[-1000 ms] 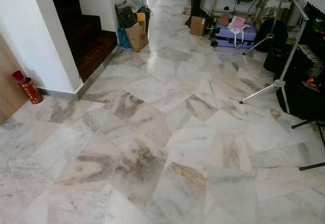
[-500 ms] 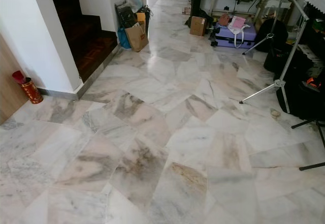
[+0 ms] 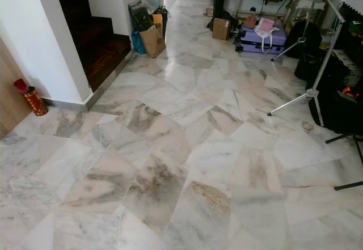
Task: Move the pillow to the sofa from floor
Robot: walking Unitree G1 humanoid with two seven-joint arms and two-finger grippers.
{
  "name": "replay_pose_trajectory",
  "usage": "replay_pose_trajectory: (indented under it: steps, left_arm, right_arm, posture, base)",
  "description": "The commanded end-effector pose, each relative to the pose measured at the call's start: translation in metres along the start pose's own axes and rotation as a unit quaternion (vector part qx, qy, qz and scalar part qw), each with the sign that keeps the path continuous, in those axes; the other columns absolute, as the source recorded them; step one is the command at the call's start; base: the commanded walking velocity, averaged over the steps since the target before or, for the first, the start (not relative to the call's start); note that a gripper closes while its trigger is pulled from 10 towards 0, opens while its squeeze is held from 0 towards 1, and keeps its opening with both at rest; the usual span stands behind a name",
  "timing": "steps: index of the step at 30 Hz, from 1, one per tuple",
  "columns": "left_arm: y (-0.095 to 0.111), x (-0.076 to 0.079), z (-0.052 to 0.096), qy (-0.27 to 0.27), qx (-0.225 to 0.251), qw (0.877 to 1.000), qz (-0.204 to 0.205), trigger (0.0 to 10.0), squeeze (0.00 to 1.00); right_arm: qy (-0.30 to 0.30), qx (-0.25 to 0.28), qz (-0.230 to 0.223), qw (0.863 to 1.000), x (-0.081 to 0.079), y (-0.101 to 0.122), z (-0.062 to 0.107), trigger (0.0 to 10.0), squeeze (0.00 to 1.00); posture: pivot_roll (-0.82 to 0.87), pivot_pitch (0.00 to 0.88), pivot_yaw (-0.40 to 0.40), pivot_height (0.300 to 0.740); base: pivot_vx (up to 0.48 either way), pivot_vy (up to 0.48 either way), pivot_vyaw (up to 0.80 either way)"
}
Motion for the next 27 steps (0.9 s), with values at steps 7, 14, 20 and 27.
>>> replay_pose_trajectory:
  steps: [7,14,20,27]
  left_arm:
    - [0.036,-0.01,-0.009,-0.036,-0.021,0.996,-0.079,10.0,0.0]
    - [0.053,-0.027,-0.009,0.019,0.017,0.997,-0.073,10.0,0.0]
    - [0.056,-0.019,-0.01,0.002,0.031,0.997,-0.075,10.0,0.0]
    - [0.039,-0.01,-0.009,-0.007,0.004,0.998,-0.069,10.0,0.0]
  right_arm:
    - [-0.054,-0.02,-0.258,0.965,0.023,-0.006,0.0,10.0,0.0]
    - [-0.051,-0.018,-0.208,0.977,0.019,-0.001,-0.001,10.0,0.0]
    - [-0.048,-0.021,-0.201,0.978,0.016,-0.002,-0.001,10.0,0.0]
    - [-0.025,-0.002,-0.163,0.986,0.013,0.008,-0.003,10.0,0.0]
  posture:
    - [-0.11,0.042,0.062,0.74]
    - [-0.12,0.04,0.062,0.74]
    - [-0.11,0.037,0.06,0.74]
    - [-0.12,0.028,0.036,0.74]
  base:
    - [0.0,0.0,0.0]
    - [0.0,0.0,0.0]
    - [0.0,0.0,0.0]
    - [0.0,0.0,0.0]
Point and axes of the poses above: a point about 5 cm out from each wrist's last joint towards the gripper, its own z axis pointing back from the gripper into the wrist, its own y axis along the axis of the wrist's last joint, x = y × z, the point moved 3 cm from there along -z, pointing out of the wrist towards the gripper
